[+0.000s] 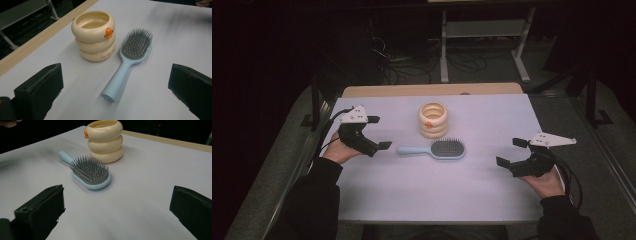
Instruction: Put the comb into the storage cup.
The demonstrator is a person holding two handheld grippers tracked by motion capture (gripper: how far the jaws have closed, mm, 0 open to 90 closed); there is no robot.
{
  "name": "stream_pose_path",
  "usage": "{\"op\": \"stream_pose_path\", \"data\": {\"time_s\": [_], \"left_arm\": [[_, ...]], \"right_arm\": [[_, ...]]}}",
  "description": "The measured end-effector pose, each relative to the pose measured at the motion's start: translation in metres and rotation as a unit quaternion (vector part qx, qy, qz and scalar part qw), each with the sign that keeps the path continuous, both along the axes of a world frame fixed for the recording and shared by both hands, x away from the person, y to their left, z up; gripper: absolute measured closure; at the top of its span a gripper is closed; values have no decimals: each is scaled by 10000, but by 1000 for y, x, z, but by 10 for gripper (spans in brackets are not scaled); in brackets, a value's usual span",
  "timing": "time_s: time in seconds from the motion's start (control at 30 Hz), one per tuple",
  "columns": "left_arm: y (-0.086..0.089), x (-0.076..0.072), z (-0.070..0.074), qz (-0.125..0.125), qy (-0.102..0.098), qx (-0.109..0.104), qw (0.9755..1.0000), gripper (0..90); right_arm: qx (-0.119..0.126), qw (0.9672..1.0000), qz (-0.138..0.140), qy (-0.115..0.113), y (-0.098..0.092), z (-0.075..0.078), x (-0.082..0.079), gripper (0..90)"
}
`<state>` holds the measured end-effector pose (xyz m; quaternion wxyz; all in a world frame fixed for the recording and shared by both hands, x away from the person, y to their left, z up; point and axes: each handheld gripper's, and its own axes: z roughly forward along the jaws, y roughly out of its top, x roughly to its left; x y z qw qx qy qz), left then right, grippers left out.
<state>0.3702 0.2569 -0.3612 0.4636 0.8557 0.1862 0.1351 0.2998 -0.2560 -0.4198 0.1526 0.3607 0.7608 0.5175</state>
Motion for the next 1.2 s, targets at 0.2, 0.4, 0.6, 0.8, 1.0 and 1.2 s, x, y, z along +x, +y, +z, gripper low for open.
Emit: {"op": "stream_pose_path", "data": {"time_s": [0.2, 0.4, 0.6, 0.8, 1.0, 1.2], "left_arm": [[-7, 5, -1, -71, 50, 63, 9999, 0], [-16, 9, -1, -188, 78, 159, 9997, 0], [-24, 12, -1, -330, 134, 218, 9991, 0], [-33, 16, 0, -414, 151, 320, 9985, 0], [-43, 21, -2, -519, 175, 492, 9973, 0], [-51, 25, -3, -627, 139, 536, 9965, 0]], "right_arm": [[-19, 10000, 11, 3, 0, 0, 0, 0], [-33, 10000, 28, 1, 1, 0, 0, 0], [-35, 10000, 42, 26, 1, 0, 0, 0], [-21, 10000, 49, 15, 1, 0, 0, 0], [-12, 10000, 66, 32, 1, 0, 0, 0], [-7, 10000, 79, 33, 1, 0, 0, 0]]}}
